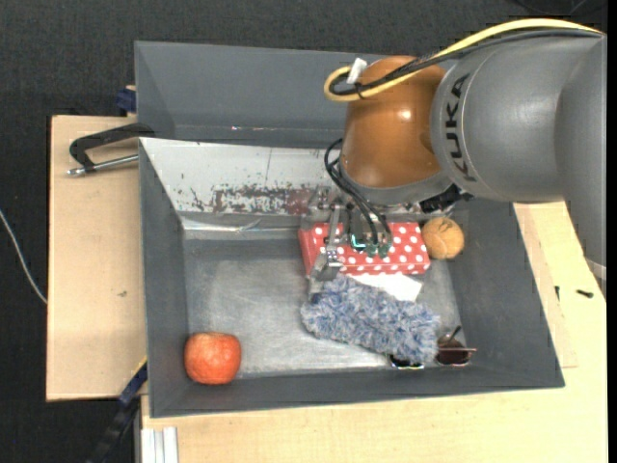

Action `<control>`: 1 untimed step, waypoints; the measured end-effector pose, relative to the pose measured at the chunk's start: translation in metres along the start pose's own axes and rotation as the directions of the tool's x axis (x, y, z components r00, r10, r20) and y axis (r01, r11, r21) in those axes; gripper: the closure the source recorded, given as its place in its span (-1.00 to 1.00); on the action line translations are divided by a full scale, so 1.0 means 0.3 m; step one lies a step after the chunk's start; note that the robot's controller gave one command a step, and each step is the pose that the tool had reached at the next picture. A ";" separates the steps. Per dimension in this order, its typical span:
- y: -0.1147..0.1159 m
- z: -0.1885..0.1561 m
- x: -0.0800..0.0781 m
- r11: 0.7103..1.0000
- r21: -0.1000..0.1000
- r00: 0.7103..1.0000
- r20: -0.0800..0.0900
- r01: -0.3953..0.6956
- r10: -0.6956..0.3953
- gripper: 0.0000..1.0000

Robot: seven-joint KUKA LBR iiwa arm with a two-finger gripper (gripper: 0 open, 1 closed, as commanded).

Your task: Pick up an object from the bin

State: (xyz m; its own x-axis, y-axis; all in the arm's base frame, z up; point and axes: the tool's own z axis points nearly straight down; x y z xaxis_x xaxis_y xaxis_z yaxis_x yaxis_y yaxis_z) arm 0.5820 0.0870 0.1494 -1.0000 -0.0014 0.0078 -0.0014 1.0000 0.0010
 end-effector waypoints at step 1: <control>-0.001 -0.015 -0.004 1.000 -0.001 1.000 0.007 -0.001 0.001 -1.00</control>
Offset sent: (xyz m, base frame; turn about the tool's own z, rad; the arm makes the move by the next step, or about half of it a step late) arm -0.0459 -0.0365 -0.0229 -0.3108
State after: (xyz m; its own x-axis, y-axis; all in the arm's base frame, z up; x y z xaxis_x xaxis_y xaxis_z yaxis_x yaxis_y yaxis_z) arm 0.5833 0.0867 0.1538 -1.0000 -0.0004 0.0010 -0.0004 1.0000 0.0015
